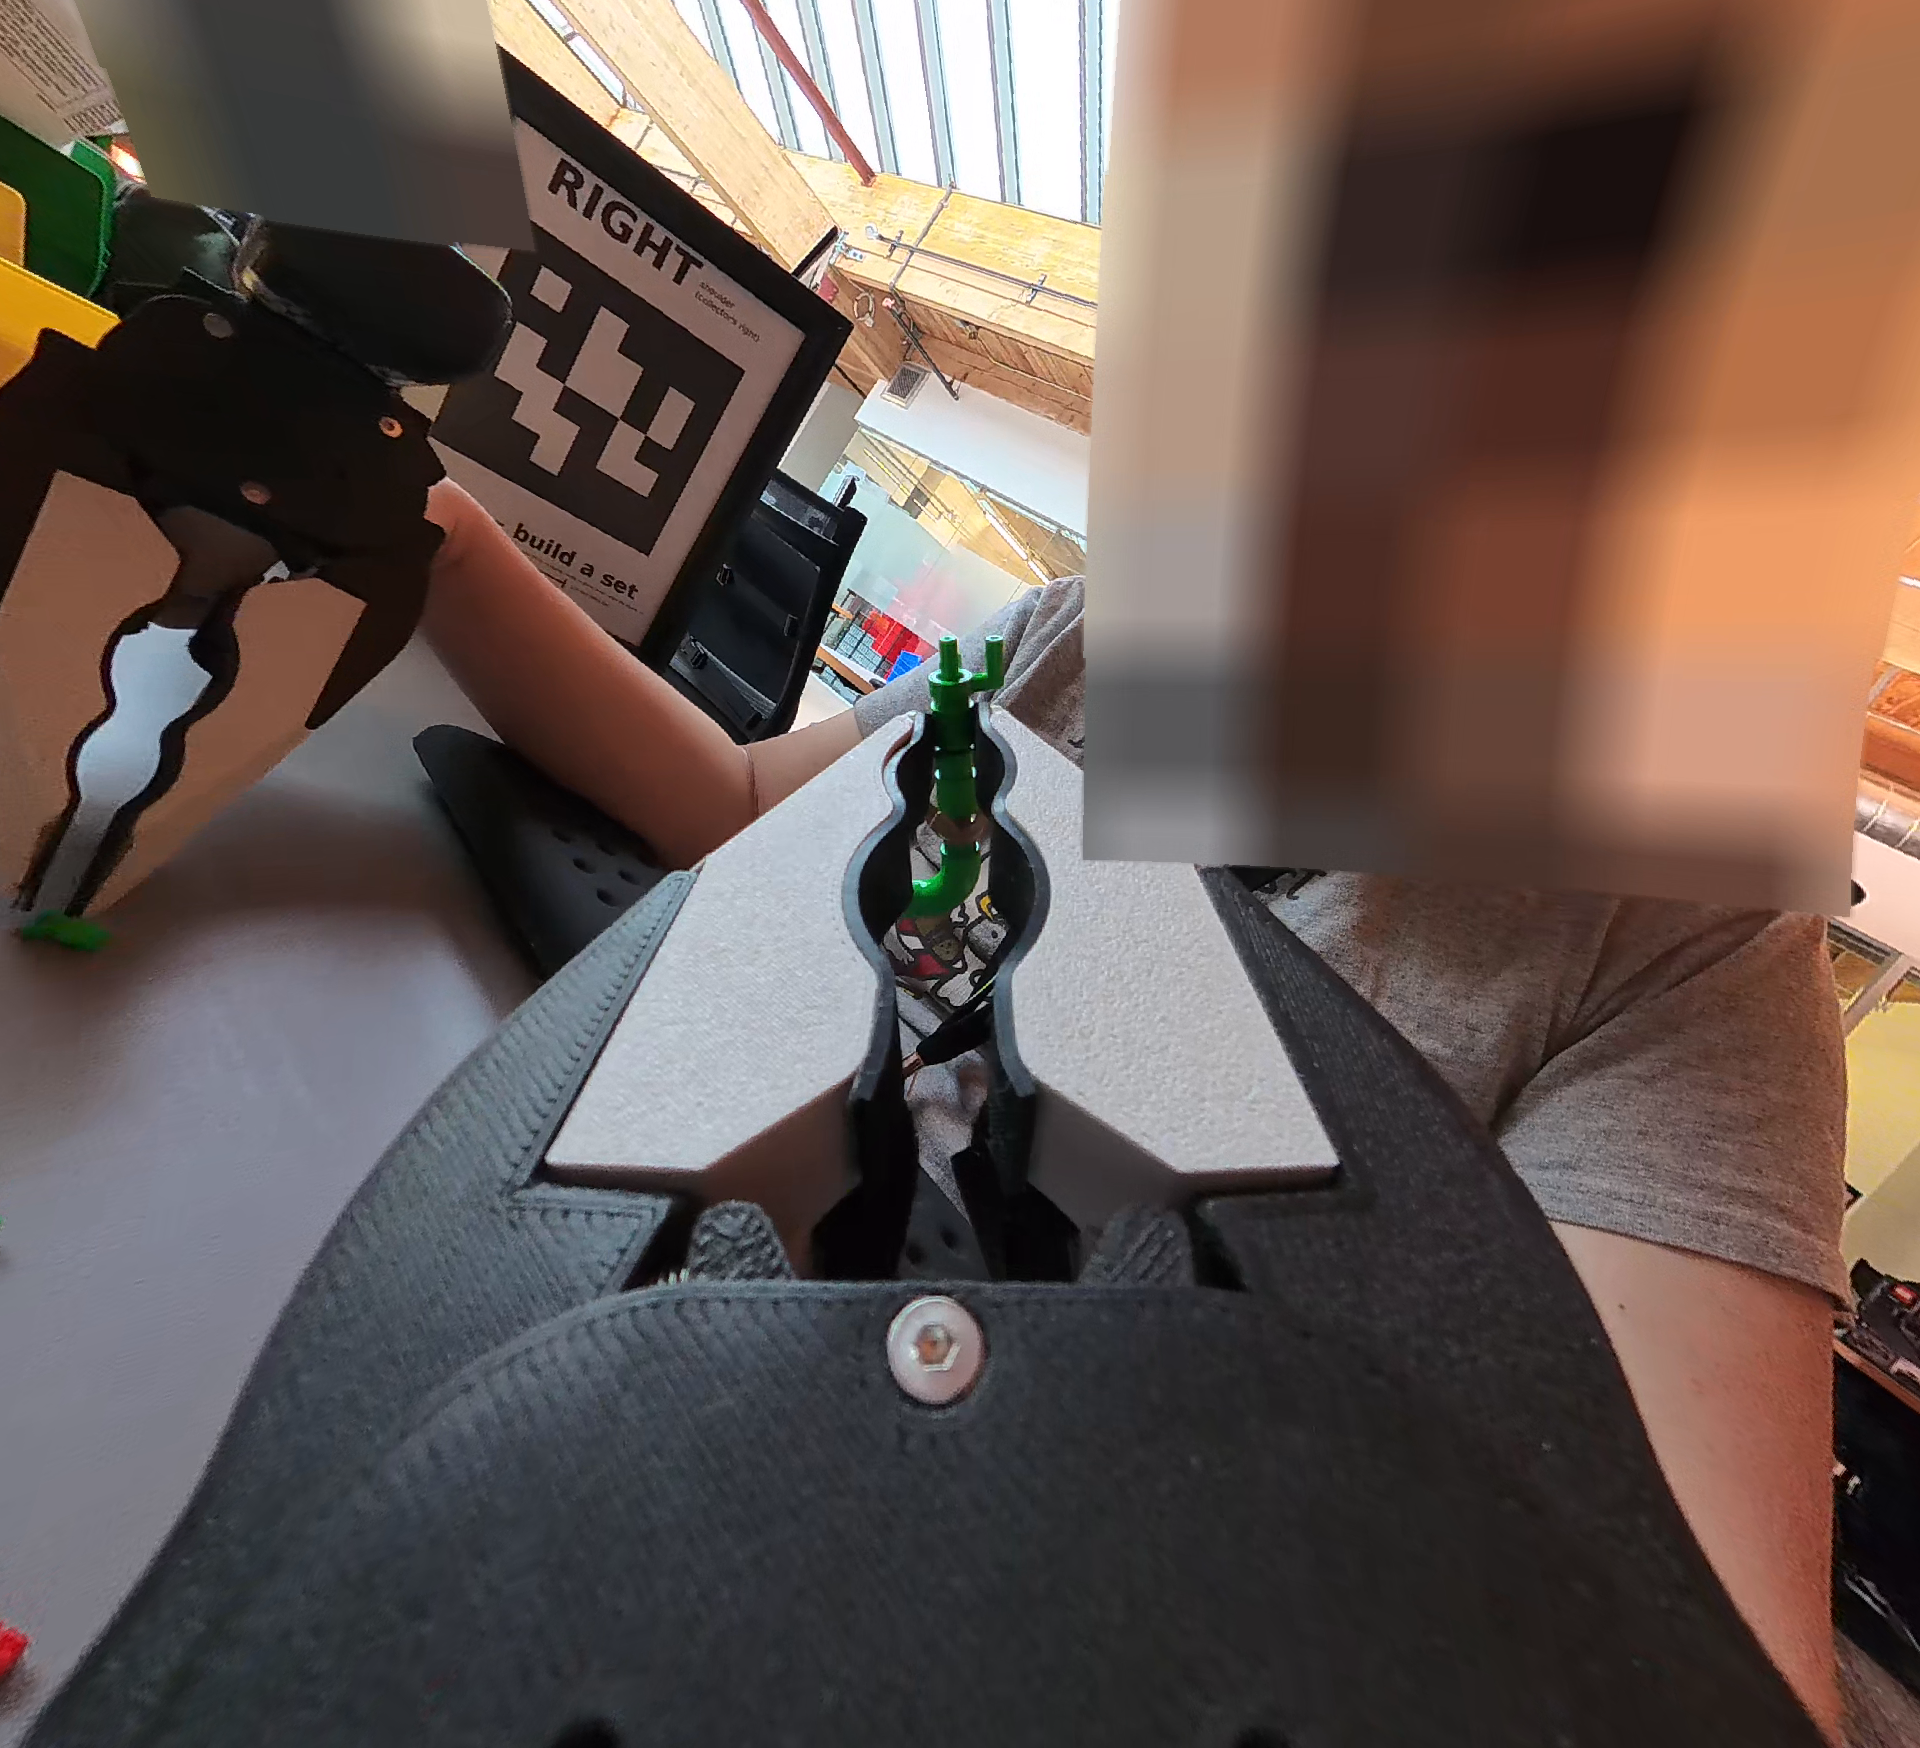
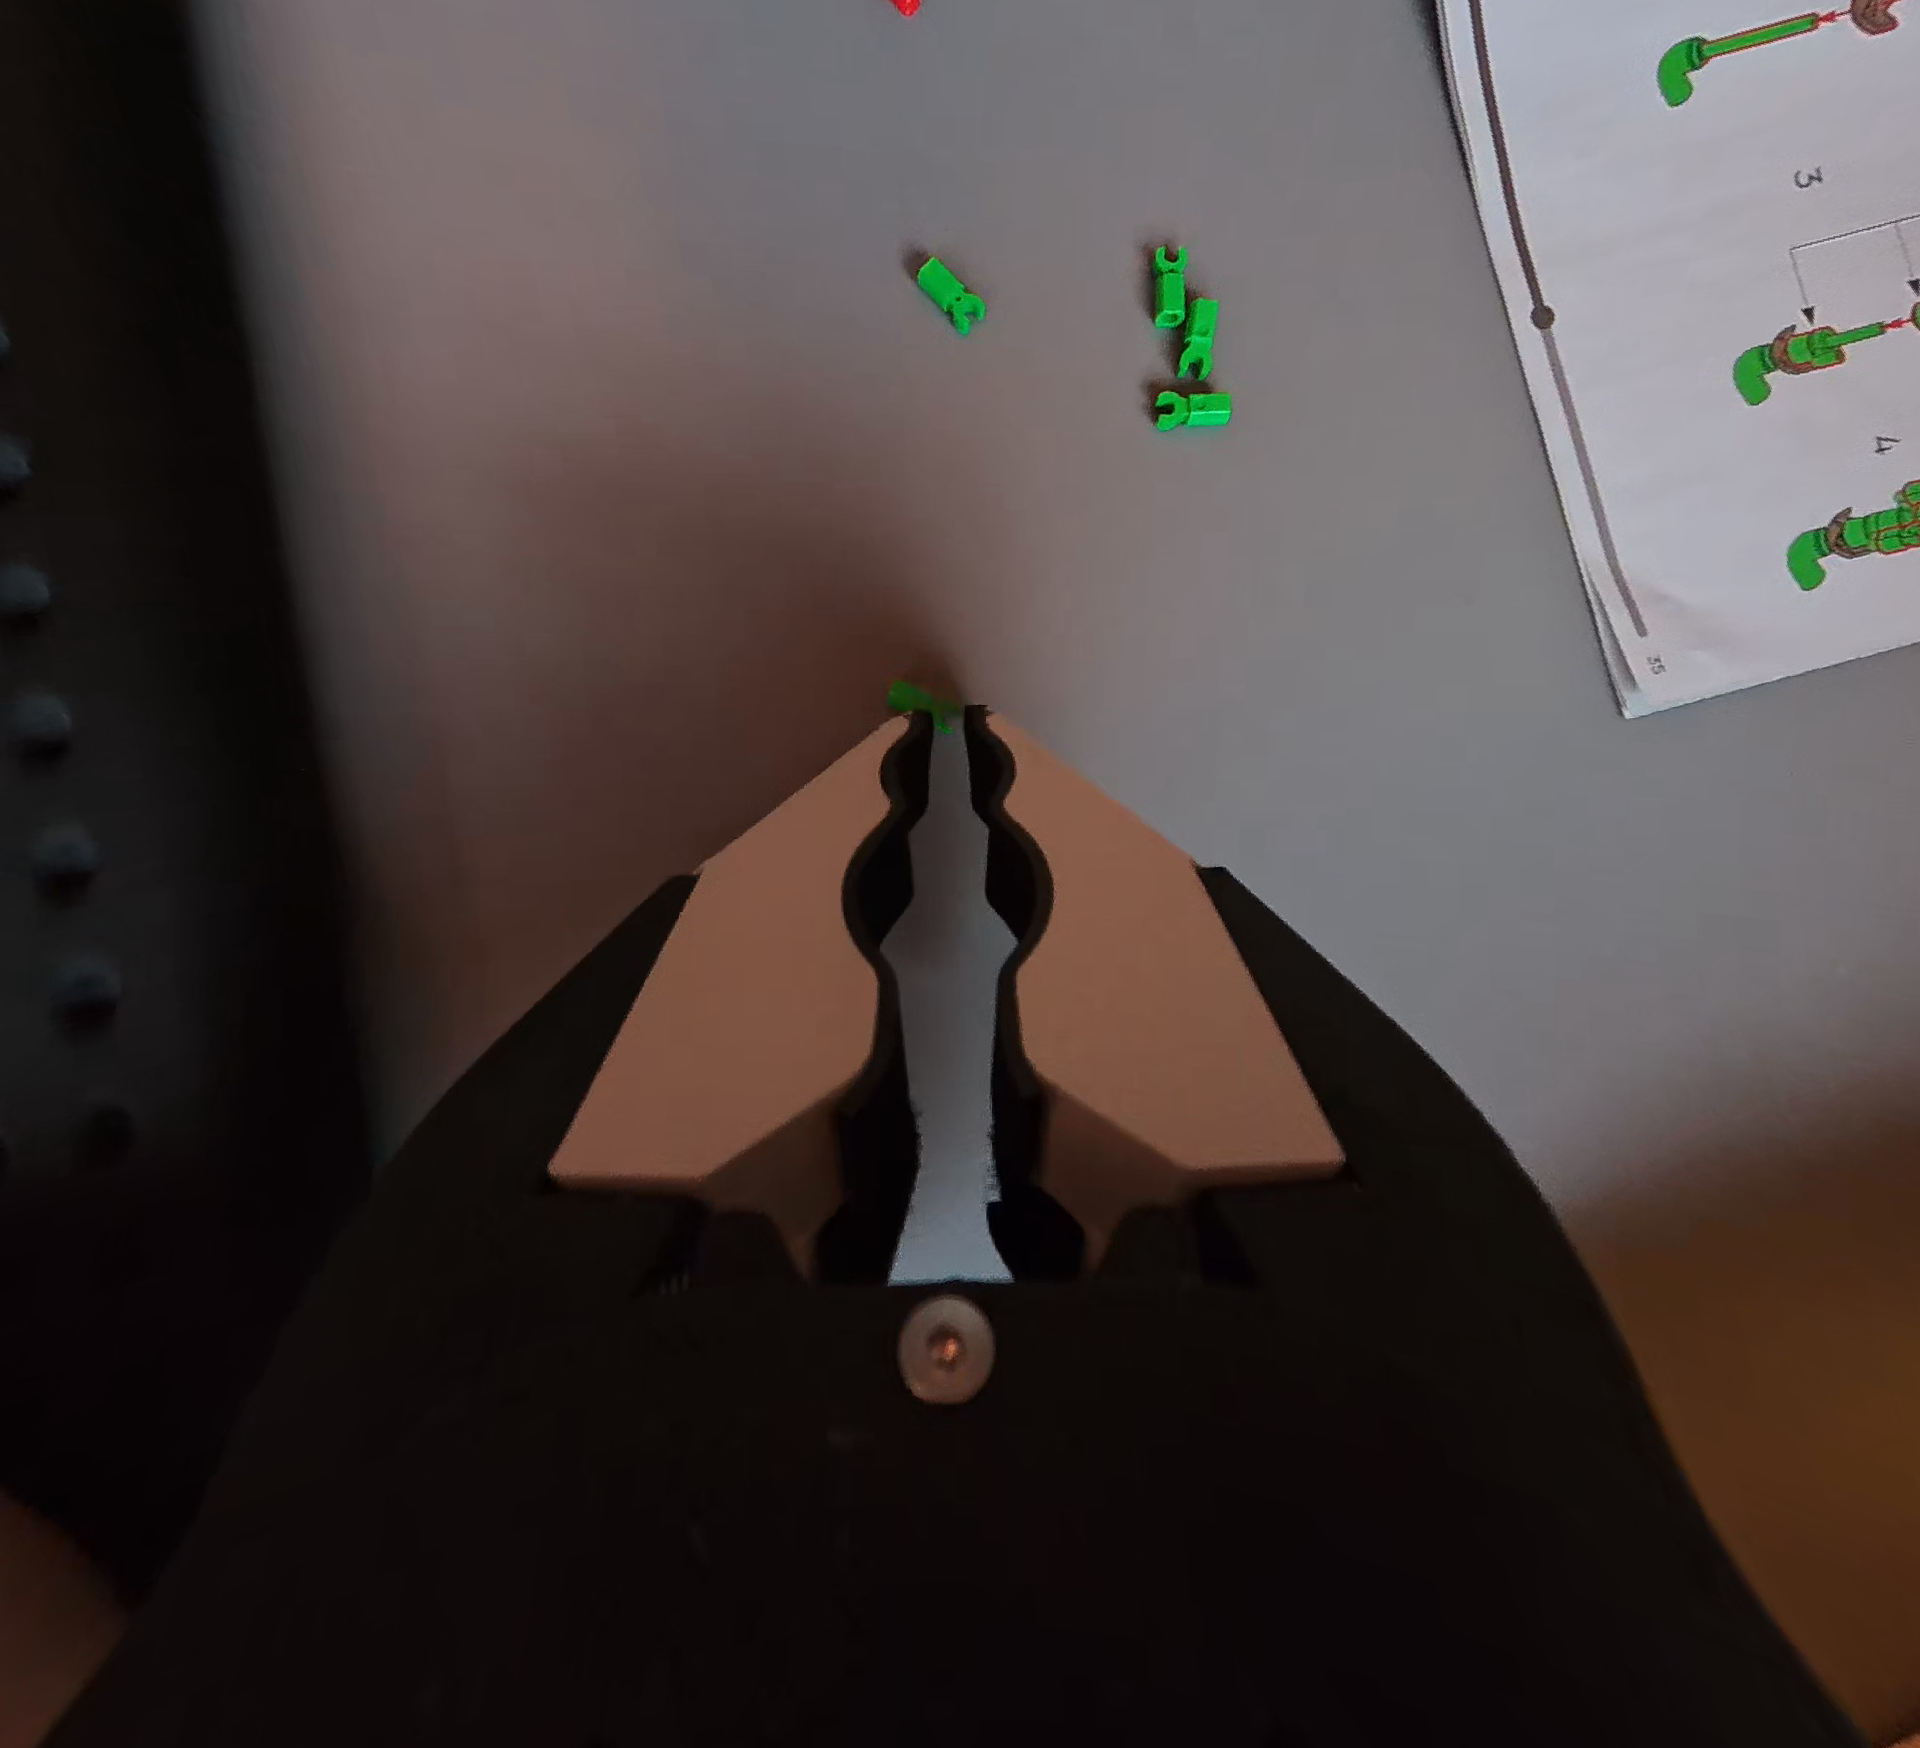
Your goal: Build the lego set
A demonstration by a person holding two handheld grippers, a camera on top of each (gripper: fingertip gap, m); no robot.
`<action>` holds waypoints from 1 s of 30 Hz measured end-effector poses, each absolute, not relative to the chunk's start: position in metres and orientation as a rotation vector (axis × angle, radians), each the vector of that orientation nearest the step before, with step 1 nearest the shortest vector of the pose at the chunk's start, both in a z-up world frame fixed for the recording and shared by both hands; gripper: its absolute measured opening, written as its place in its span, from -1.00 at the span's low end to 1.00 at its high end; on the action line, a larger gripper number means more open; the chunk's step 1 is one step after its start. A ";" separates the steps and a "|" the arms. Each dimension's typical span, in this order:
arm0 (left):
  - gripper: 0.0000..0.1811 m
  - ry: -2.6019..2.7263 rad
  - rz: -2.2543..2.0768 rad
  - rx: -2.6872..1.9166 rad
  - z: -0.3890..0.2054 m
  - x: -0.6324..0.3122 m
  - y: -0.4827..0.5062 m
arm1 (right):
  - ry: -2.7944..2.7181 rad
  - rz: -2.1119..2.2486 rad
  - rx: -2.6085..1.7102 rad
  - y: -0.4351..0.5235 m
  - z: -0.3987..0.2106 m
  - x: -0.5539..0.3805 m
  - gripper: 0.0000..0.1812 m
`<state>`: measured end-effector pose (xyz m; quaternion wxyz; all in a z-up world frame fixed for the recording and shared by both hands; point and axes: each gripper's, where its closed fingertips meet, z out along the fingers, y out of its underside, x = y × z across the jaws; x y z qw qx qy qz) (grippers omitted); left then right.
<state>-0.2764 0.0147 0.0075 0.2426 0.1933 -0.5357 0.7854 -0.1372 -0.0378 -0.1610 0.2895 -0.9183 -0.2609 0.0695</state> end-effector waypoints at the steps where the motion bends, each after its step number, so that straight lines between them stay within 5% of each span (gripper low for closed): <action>1: -0.95 -1.462 2.147 0.528 0.008 -0.276 0.015 | -0.697 0.188 -2.453 -0.038 -0.162 -0.137 -0.93; 30: -0.95 -1.458 2.148 0.527 0.008 -0.277 0.015 | -0.723 0.188 -2.408 -0.038 -0.153 -0.140 -1.00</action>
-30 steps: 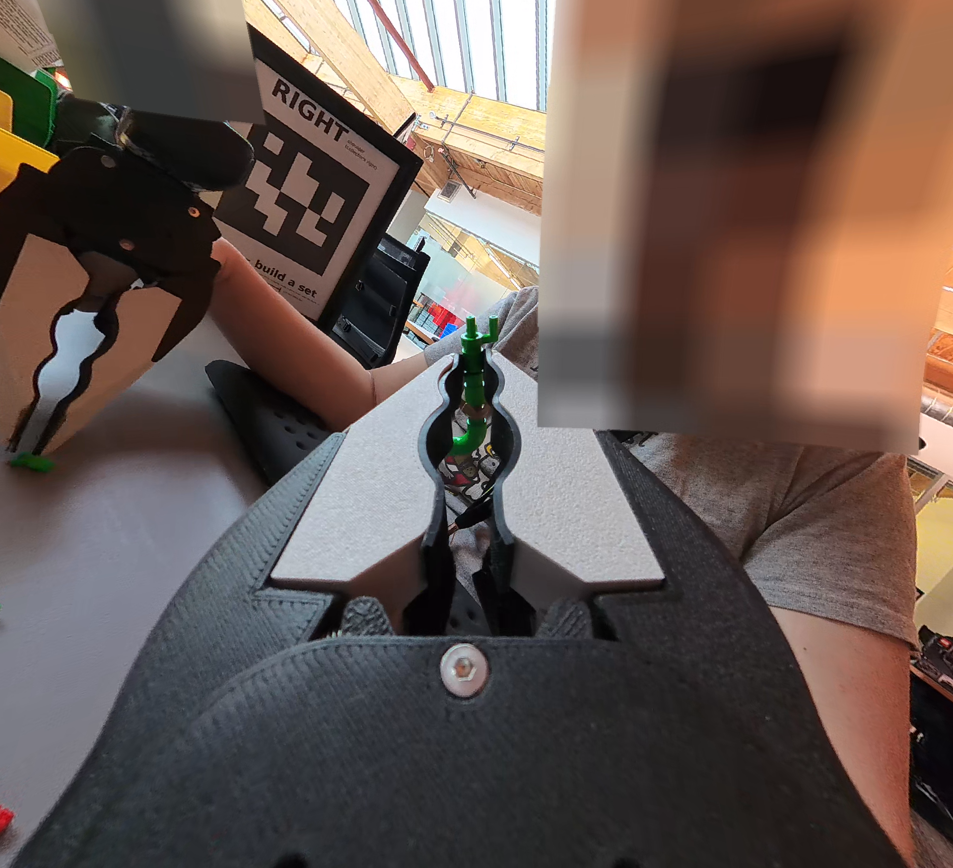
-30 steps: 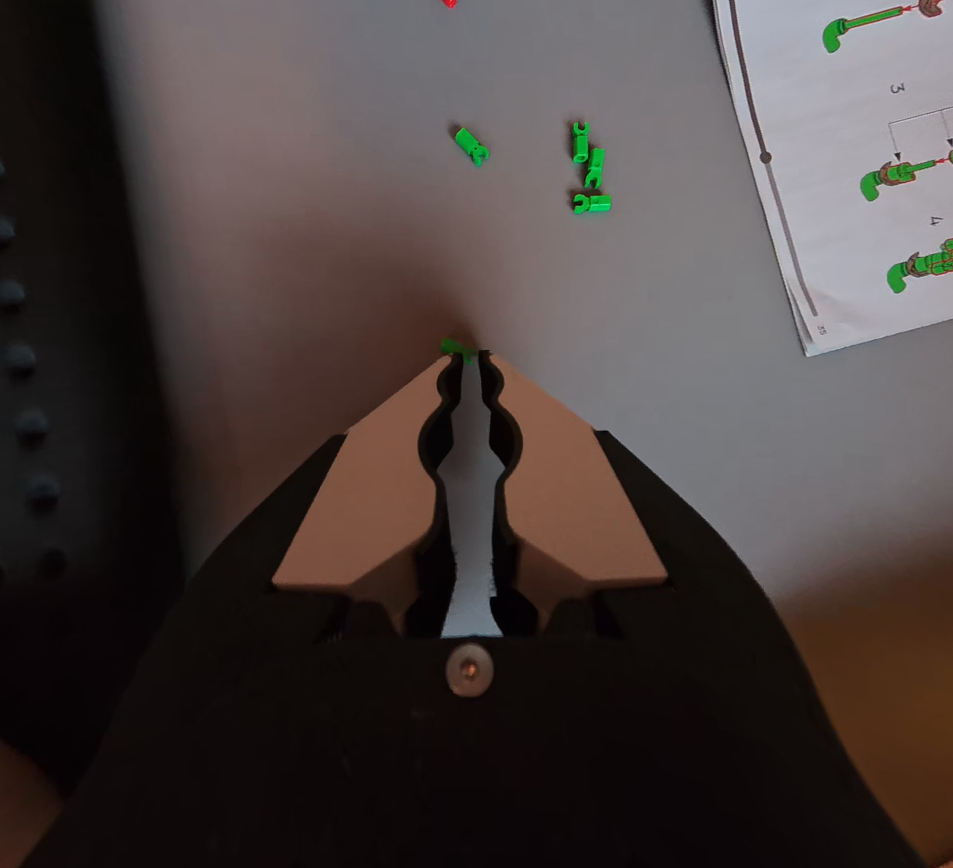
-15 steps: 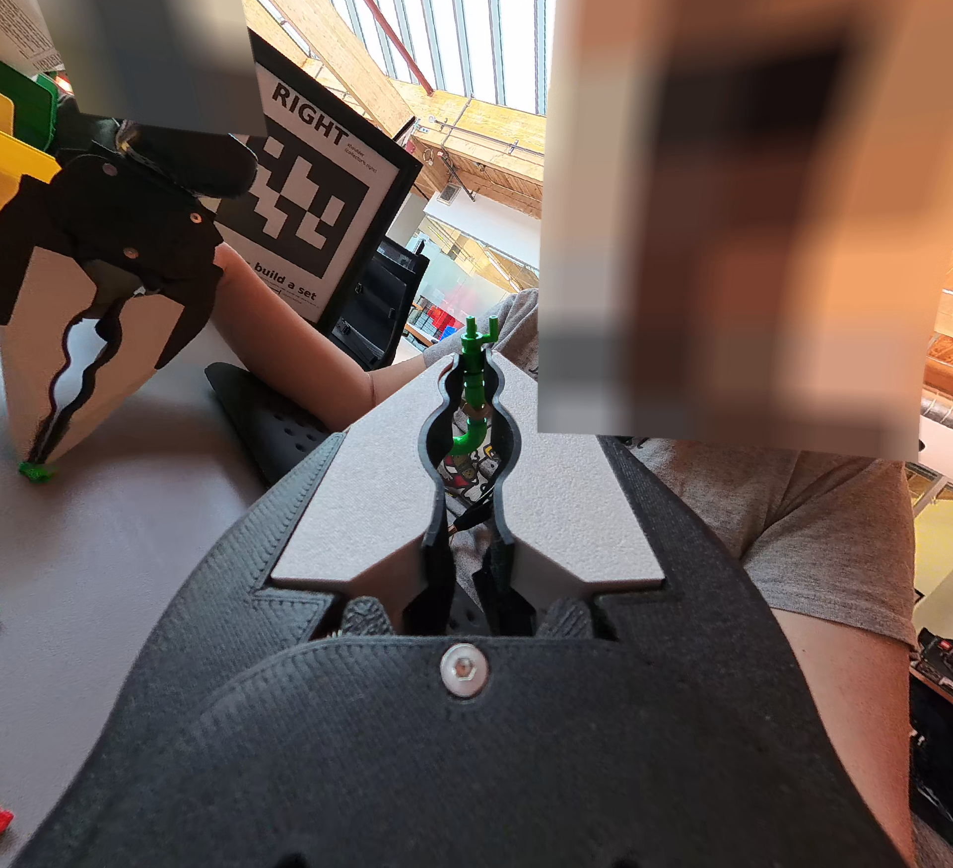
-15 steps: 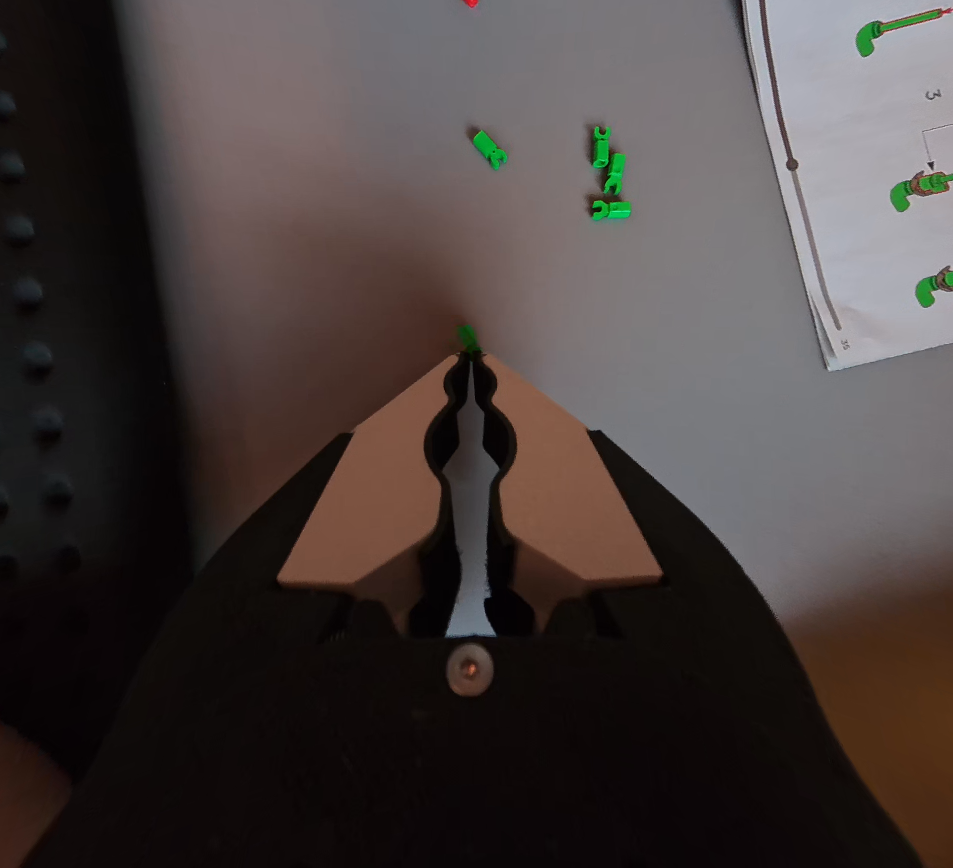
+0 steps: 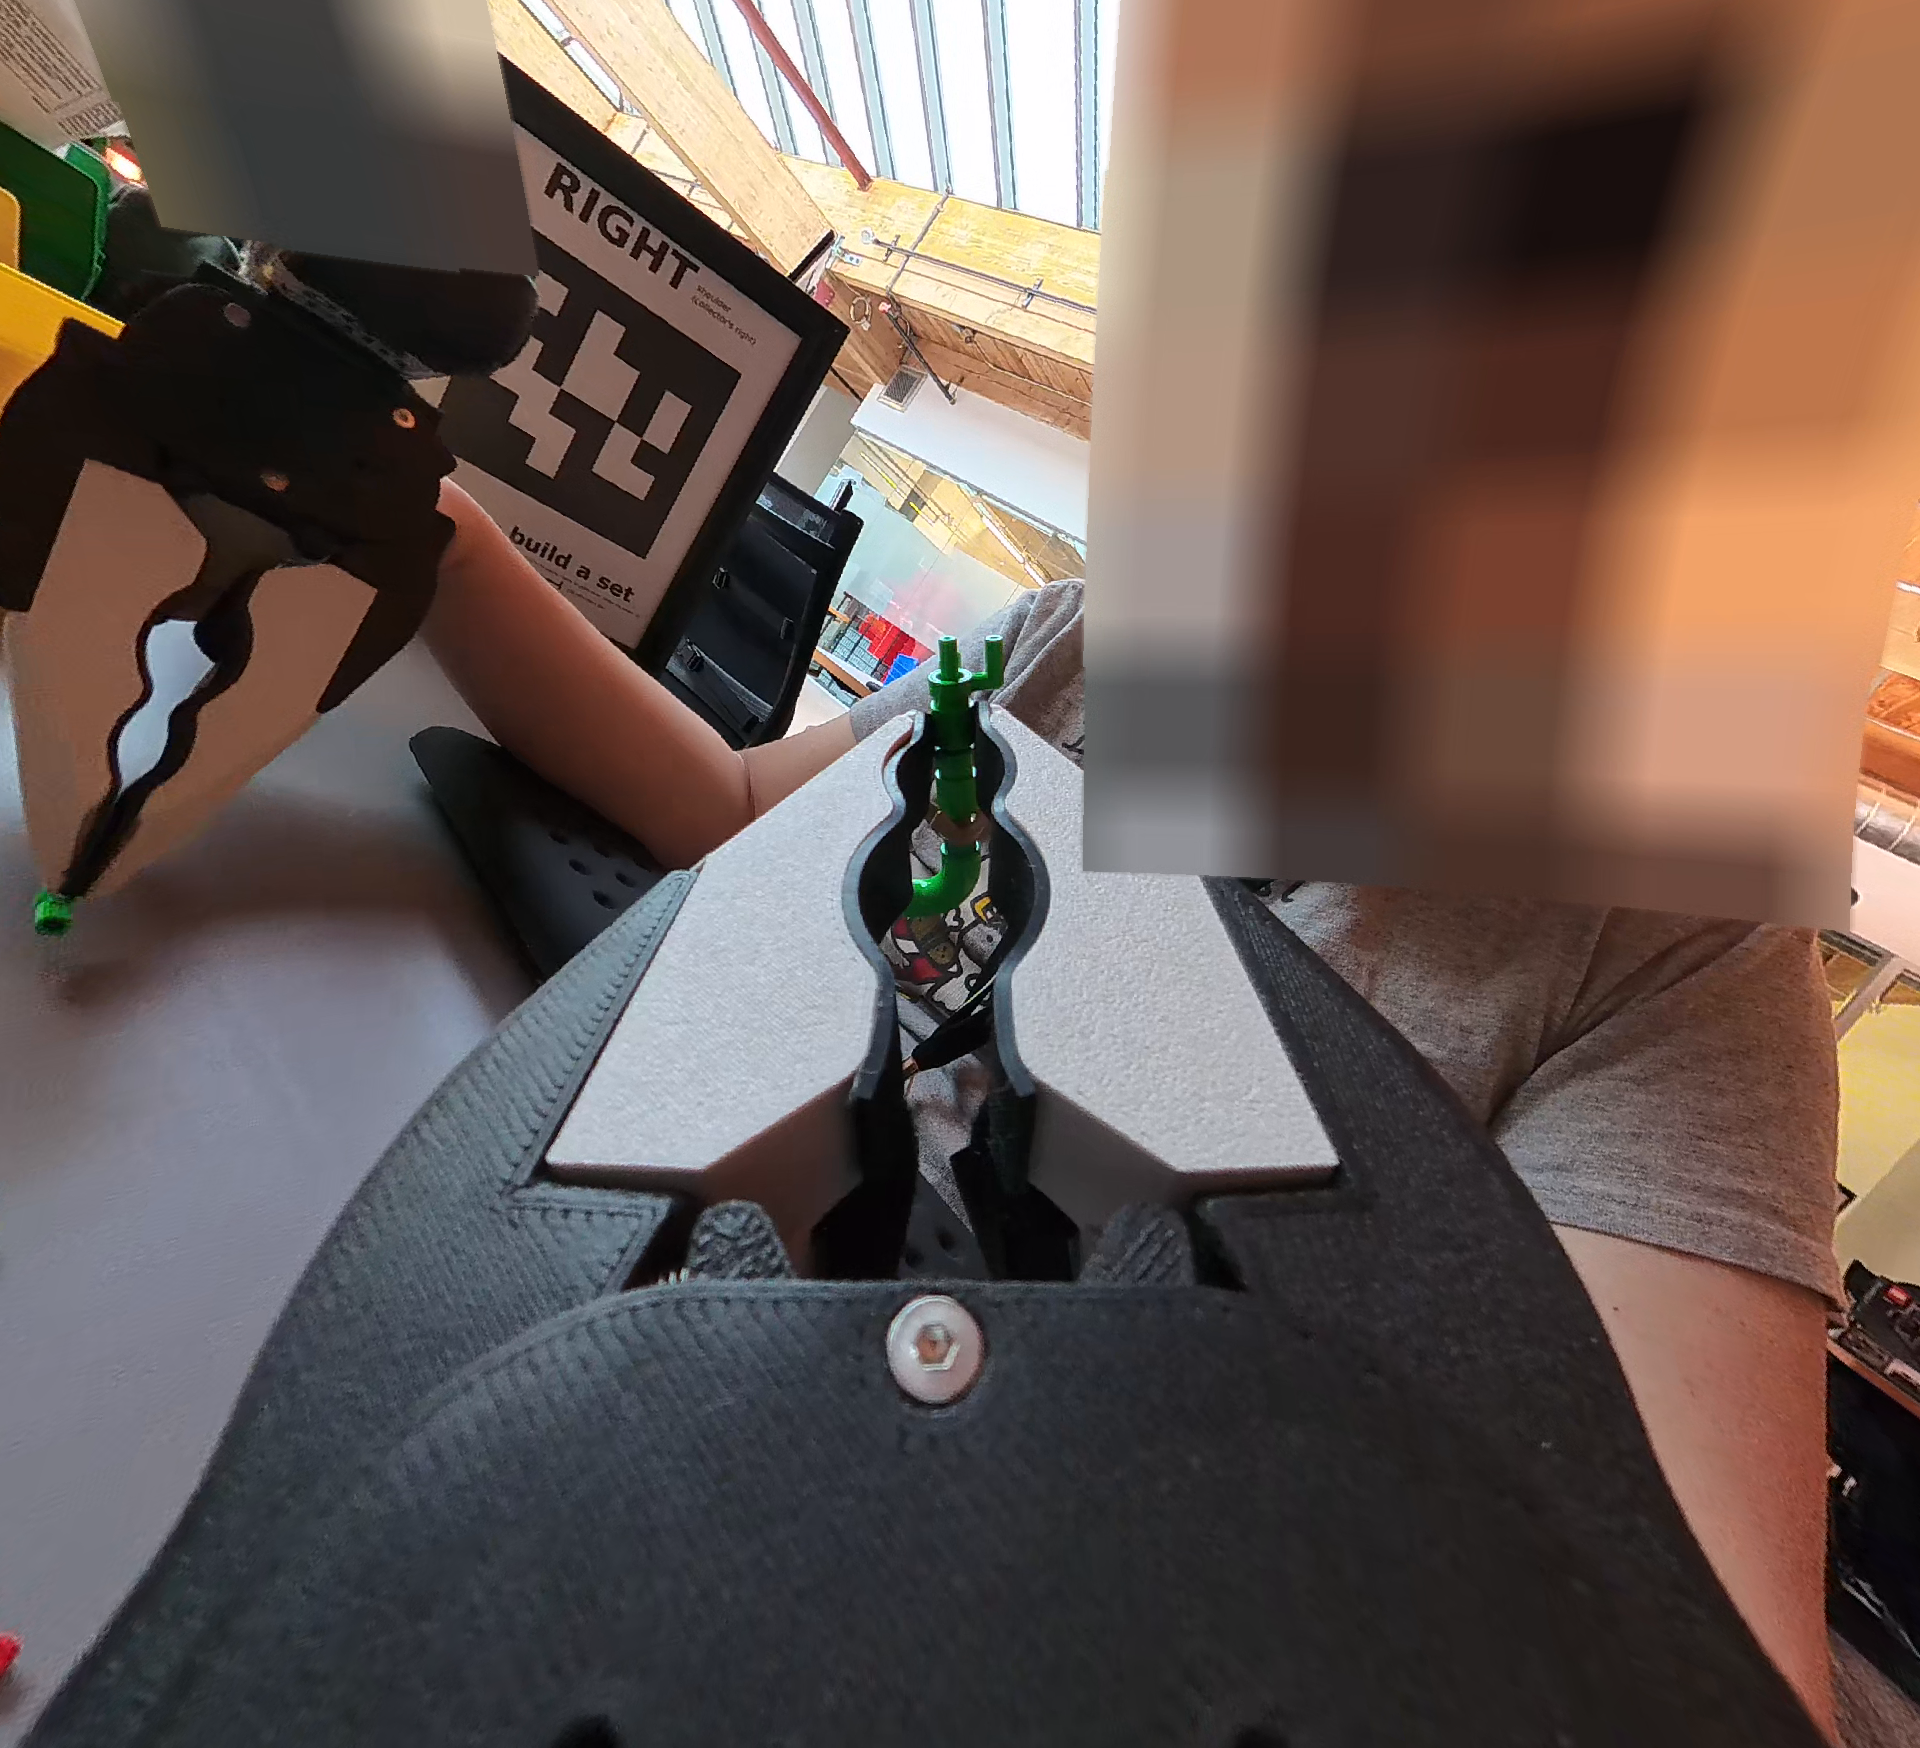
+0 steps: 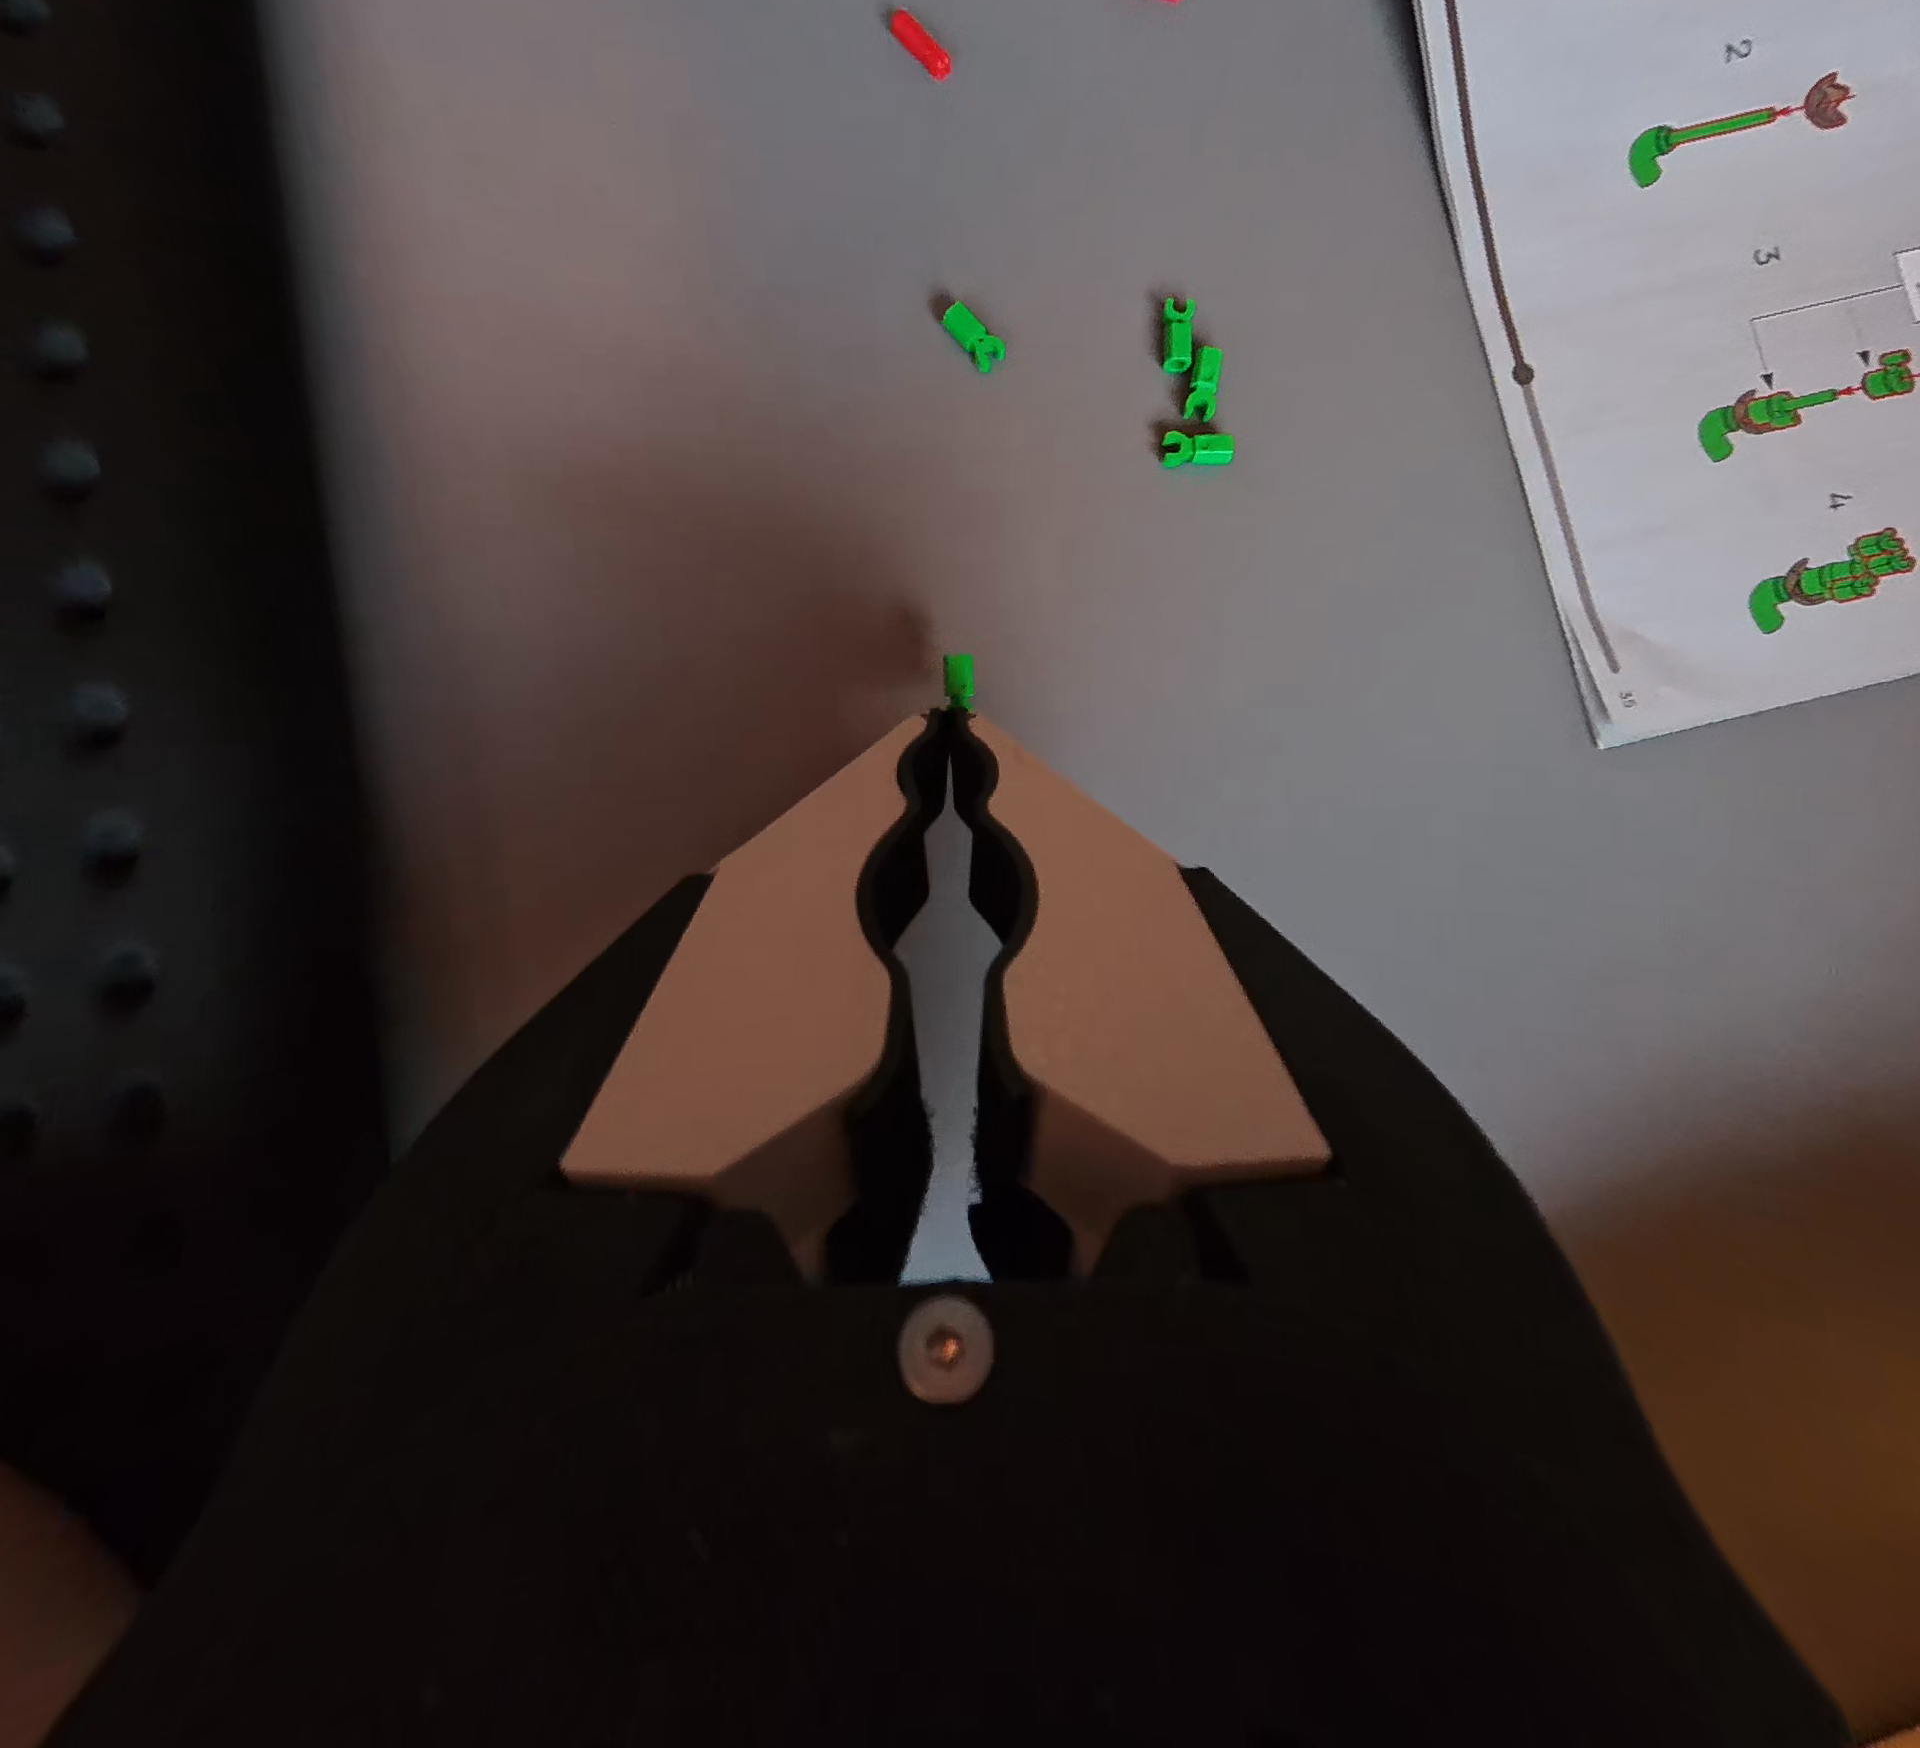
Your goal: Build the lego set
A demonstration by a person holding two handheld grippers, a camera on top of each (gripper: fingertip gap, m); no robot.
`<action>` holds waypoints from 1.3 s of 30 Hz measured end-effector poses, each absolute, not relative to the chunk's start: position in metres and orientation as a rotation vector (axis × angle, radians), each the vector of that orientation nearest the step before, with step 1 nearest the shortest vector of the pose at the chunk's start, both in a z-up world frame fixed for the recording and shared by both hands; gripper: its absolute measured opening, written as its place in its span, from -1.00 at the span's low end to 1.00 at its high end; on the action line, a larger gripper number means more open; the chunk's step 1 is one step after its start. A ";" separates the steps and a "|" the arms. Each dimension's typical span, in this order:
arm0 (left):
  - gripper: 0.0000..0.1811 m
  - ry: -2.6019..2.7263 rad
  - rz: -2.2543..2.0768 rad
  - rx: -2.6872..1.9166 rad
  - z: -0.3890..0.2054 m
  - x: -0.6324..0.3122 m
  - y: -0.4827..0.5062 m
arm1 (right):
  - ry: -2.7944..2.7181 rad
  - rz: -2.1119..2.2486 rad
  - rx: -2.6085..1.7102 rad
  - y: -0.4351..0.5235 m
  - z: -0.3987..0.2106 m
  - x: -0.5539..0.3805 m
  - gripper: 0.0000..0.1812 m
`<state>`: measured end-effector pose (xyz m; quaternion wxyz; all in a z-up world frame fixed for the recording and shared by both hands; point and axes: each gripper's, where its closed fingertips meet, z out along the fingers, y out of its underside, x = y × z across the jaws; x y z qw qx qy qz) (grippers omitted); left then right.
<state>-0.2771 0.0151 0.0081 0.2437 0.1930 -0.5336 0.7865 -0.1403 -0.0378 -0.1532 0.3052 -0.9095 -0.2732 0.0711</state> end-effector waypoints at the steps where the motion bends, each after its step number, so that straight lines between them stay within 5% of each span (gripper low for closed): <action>1: -0.94 -1.460 2.146 0.530 0.007 -0.277 0.015 | -0.726 0.185 -2.398 -0.037 -0.151 -0.141 -1.00; 19: -0.95 -1.401 1.959 0.647 -0.017 -0.268 0.003 | -1.341 -0.428 -1.812 -0.002 -0.007 -0.213 -1.00; 31: -0.94 -1.420 1.937 0.743 -0.024 -0.264 0.013 | -1.288 0.163 -2.244 -0.020 -0.142 -0.197 -1.00; 39: -0.94 -1.425 1.941 0.742 -0.023 -0.264 0.015 | -1.190 0.215 -2.231 -0.015 -0.146 -0.192 -1.00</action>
